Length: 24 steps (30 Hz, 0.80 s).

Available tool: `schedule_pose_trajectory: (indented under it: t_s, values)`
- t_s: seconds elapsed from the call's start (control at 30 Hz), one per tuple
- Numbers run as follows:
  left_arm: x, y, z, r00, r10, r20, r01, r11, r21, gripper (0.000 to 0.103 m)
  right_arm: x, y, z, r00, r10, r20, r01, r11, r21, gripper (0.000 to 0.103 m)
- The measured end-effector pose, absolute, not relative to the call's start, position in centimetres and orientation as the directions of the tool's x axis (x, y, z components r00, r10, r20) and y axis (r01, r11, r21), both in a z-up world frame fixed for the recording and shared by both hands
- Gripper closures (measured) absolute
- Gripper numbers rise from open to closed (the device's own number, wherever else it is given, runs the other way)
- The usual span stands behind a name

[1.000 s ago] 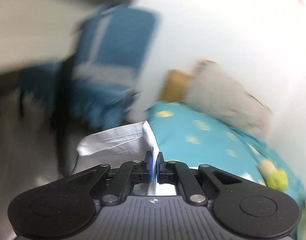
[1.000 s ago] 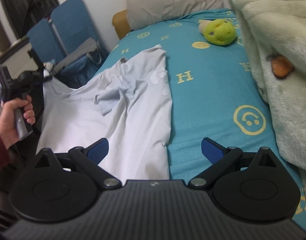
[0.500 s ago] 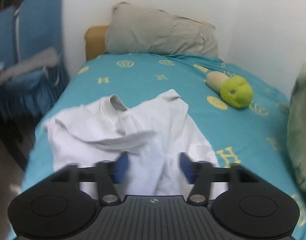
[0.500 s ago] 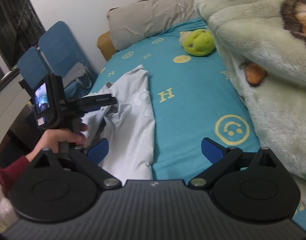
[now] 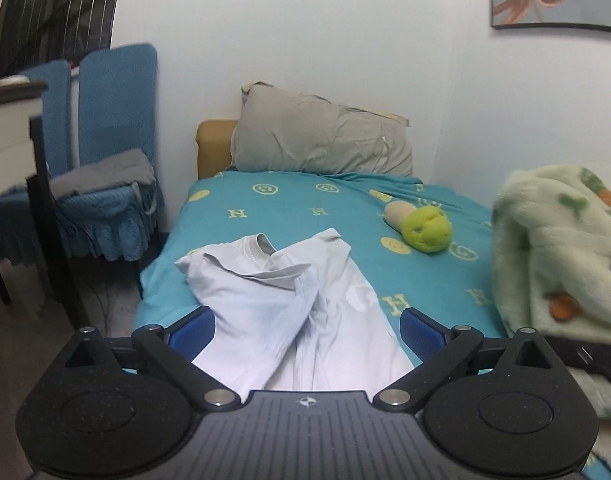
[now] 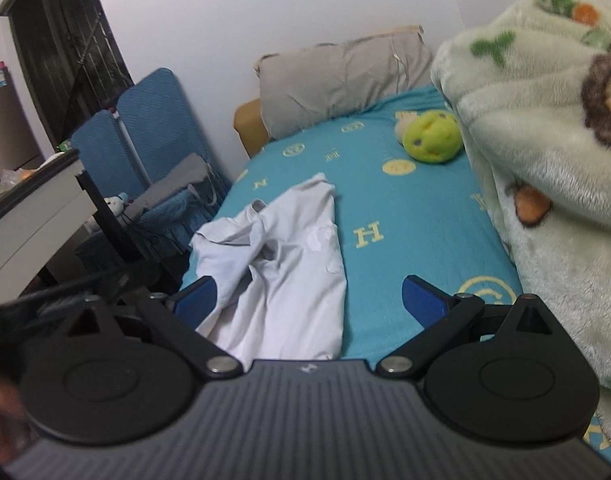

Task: Fold clothes

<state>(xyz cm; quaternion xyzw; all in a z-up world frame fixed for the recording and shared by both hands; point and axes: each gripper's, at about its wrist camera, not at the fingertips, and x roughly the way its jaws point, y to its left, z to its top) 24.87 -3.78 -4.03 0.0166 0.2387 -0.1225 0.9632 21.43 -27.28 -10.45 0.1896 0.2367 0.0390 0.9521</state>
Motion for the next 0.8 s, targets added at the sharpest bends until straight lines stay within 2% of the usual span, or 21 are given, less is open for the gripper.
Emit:
schedule_pose_trajectory:
  t_s: [0.17,0.3,0.53,0.8]
  values:
    - [18.6,-3.7,-3.1,0.881,-0.214,-0.421,0.243,0.97,0.016,0.002,19.9,-26.7,-9.9,0.901,0.185,-0.393,-0.025,0.925,0.379,0.003]
    - [15.7,-2.8,-3.8,0.884,-0.202,-0.421,0.218,0.976,-0.009,0.002,18.5,-26.0,-9.6,0.908,0.207,-0.365,-0.062,0.926,0.372,0.003]
    - [14.3,-0.3,-3.7,0.875,-0.225,-0.428,0.219,0.974,-0.063,0.002,17.4,-23.7,-9.6,0.903,0.236,-0.358,-0.114,0.937,0.331,0.003]
    - [14.2,0.7,-2.9,0.891,-0.237,-0.387,0.239,0.97,-0.044,0.002,18.9,-22.0,-9.2,0.885,0.286,-0.366,-0.155,0.925,0.347,0.003]
